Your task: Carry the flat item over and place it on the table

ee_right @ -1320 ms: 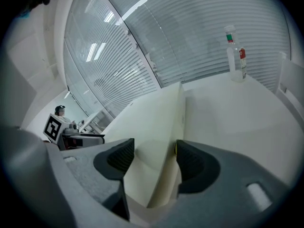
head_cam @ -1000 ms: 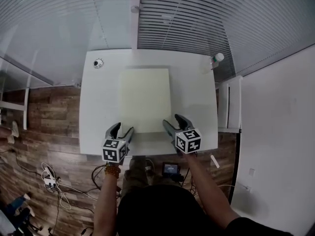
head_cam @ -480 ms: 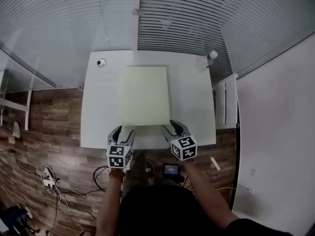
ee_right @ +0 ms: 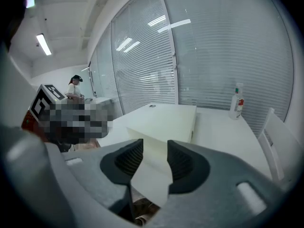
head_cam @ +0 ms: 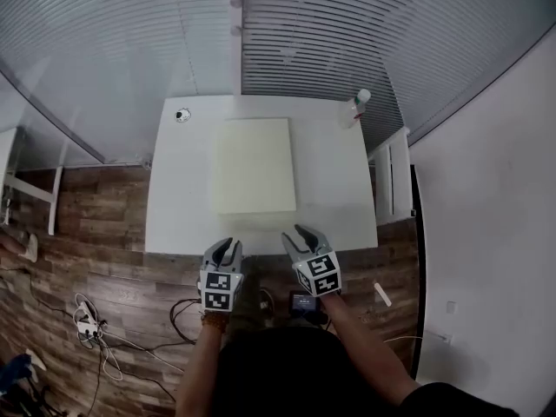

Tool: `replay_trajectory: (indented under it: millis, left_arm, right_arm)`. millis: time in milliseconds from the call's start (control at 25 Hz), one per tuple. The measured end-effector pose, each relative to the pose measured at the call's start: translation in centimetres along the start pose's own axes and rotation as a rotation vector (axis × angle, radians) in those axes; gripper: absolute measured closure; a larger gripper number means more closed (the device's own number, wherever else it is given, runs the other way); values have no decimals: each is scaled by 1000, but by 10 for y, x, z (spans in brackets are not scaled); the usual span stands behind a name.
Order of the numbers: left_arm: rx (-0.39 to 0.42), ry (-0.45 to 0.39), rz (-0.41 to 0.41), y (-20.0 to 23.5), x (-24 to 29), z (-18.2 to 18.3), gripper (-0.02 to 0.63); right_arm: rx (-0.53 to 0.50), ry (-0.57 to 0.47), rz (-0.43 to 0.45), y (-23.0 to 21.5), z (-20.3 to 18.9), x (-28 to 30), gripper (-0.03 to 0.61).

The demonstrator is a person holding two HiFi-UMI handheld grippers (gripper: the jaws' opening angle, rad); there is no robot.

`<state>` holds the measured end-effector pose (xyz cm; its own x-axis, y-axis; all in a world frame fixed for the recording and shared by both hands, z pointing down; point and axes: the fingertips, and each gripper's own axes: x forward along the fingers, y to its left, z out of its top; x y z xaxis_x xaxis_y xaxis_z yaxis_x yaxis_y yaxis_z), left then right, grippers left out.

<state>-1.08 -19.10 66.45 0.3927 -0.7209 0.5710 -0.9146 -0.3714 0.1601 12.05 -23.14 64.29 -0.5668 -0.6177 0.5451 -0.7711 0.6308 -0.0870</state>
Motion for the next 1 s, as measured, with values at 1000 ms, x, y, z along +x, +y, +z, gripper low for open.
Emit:
replay_trajectory:
  millis: [1000]
  left_arm:
    - [80, -85, -33, -13, -135, -45, 584]
  right_arm:
    - [-69, -94, -47, 155, -12, -71, 580]
